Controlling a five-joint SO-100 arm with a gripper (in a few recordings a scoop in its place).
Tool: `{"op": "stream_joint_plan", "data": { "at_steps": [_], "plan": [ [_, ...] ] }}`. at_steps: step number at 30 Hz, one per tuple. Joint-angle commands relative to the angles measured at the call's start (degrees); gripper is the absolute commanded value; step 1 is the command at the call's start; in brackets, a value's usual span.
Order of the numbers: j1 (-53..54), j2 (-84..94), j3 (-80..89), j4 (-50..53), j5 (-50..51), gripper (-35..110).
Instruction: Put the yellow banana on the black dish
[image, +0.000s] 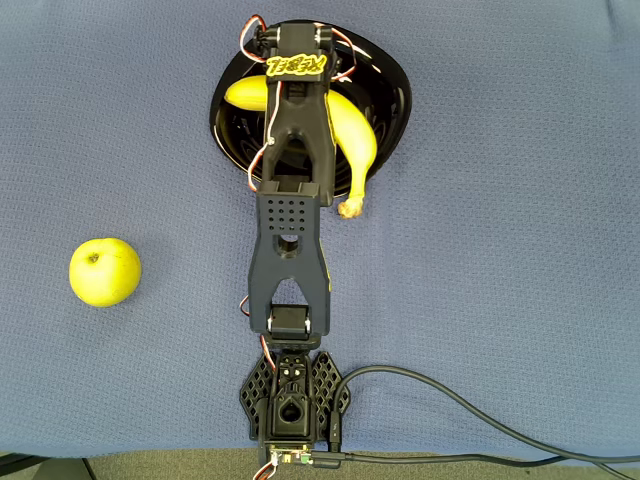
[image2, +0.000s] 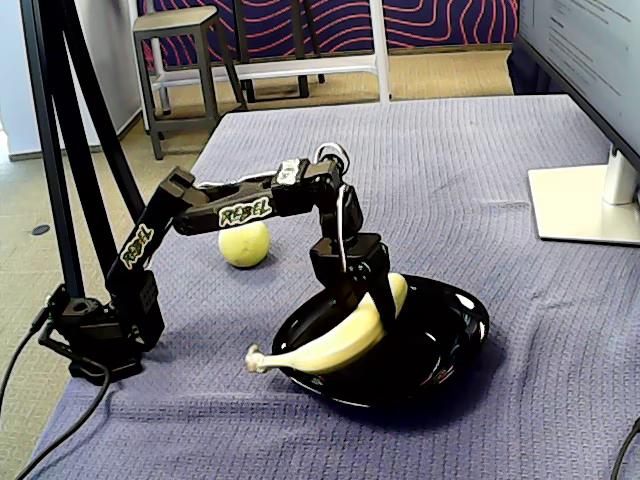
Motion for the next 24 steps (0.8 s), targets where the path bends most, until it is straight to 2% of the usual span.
{"op": "stream_joint_plan", "data": {
  "at_steps": [1, 4, 24],
  "plan": [
    [0.6, 0.8, -5.1, -3.2, 0.9, 1],
    [0.4, 0.8, -5.0, -2.5, 1.6, 11],
    [1.5, 0.5, 0.3, -2.8, 3.3, 17]
  ]
}}
